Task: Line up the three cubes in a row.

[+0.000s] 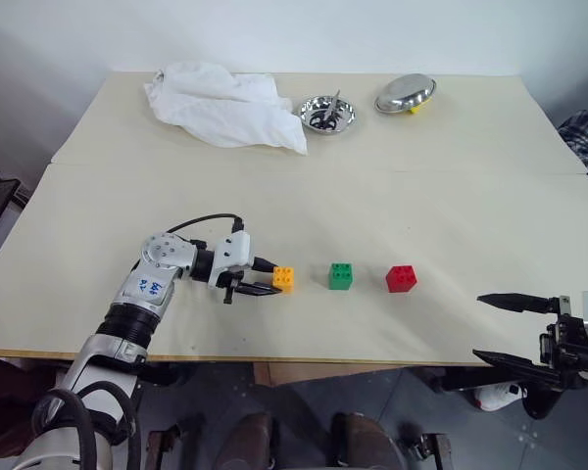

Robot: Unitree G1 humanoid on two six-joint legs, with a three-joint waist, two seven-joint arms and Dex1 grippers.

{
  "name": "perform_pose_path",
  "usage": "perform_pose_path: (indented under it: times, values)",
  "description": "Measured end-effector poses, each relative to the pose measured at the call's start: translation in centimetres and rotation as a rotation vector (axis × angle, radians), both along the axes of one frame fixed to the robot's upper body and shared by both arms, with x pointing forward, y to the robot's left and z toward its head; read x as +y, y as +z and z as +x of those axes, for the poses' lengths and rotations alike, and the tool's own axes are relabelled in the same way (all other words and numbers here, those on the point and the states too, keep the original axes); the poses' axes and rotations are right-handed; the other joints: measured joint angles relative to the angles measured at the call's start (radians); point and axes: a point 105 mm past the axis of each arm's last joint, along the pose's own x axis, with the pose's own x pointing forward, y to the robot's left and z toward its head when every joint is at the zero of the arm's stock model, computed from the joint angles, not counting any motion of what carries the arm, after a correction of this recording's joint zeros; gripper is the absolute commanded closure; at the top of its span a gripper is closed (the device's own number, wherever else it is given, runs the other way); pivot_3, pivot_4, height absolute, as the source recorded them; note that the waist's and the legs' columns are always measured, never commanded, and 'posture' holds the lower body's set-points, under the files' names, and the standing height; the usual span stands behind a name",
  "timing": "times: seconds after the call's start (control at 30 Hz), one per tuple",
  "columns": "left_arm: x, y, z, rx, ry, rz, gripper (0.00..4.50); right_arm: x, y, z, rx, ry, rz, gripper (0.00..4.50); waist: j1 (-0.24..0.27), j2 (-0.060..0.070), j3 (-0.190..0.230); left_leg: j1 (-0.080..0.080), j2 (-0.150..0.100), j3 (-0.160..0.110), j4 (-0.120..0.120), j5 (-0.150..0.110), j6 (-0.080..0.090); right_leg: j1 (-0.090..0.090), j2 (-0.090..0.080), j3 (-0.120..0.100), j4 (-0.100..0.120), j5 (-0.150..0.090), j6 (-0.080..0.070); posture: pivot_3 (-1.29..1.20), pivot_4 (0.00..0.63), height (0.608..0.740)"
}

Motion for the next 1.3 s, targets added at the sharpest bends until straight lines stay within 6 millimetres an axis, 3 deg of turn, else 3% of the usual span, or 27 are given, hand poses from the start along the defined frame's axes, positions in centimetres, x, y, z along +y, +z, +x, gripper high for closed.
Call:
perform_pose_path:
  times: [0.9,0.93,1.17,1.3]
  values:
    - [0.3,-0.1,1.5,0.028,0.018,-0.024,3.03,-0.5,-0.5,0.2,-0.008,-0.023,0.036,0.0,-0.002,0.0,0.0,0.002,-0.001,0.0,0.001,0.002,0.001,0.0,-0.001,0.001,0.004,0.0,0.0,0.0,0.15,0.74]
    - [0.4,-0.1,1.5,0.044,0.023,-0.028,2.32,-0.5,-0.5,0.3,-0.014,-0.022,0.035,0.0,-0.003,0.0,0.0,0.002,-0.001,0.0,0.001,0.002,0.001,0.0,-0.001,0.001,0.004,0.0,0.0,0.0,0.15,0.74]
    - [1.2,-0.5,1.5,0.078,0.053,-0.046,0.21,-0.3,-0.7,0.7,-0.016,-0.02,0.039,0.0,-0.005,-0.001,0.001,-0.001,-0.001,0.001,0.001,0.002,0.001,-0.005,-0.001,0.002,0.007,0.0,0.0,0.0,0.15,0.74]
    - [3.9,-0.7,0.3,0.04,0.094,-0.079,0.04,-0.1,-1.1,0.7,-0.006,-0.017,0.053,0.0,-0.011,-0.001,0.001,-0.002,-0.001,0.002,0.0,0.002,0.0,-0.007,-0.001,0.003,0.007,0.0,0.0,0.0,0.15,0.74]
